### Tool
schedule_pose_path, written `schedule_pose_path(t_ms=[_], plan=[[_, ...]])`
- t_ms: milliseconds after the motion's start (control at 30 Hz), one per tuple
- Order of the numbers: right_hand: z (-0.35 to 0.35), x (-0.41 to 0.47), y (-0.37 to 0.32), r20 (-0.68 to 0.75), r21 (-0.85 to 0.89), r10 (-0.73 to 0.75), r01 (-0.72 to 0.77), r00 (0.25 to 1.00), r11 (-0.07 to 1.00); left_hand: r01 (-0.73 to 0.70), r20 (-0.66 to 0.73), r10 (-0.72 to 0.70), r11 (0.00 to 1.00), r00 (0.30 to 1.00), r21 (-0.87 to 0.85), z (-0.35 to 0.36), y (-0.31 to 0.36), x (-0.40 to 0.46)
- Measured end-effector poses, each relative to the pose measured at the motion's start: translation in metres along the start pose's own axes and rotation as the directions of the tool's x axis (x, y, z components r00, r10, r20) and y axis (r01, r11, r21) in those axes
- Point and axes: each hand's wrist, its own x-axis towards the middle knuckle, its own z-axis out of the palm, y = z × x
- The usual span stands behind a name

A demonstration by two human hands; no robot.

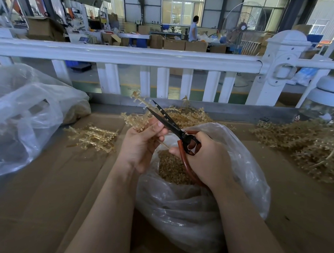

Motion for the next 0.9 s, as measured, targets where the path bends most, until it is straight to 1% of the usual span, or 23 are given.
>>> schedule_pose_path(t_ms=[367, 467, 633, 900], plan=[[0.0009, -0.0004, -0.0002, -0.019, 0.031, -0.015, 0.016, 1.0, 0.999, -0.011, 0.024, 0.01, 1.0, 1.0, 0.009, -0.0032, 0.0009, 0.0014], [0.0, -0.0003, -0.0012, -0.018, 0.015, -0.013, 0.013, 1.0, 1.0, 0.003, 0.036, -0.004, 1.0, 0.999, 0.028, -0.0043, 0.0016, 0.0013], [-0.0018, -0.0015, -0.0021, -0.04, 0.009, -0.028, 0.028, 0.999, 1.0, 0.024, 0.102, -0.032, 0.997, 0.994, 0.075, -0.0057, 0.0015, 0.0003], [-0.0022, -0.0022, -0.0025, -0.035, 0.032, -0.027, 0.028, 0.999, 0.999, 0.049, 0.119, -0.057, 0.996, 0.991, 0.071, -0.0056, 0.0014, 0.0005]])
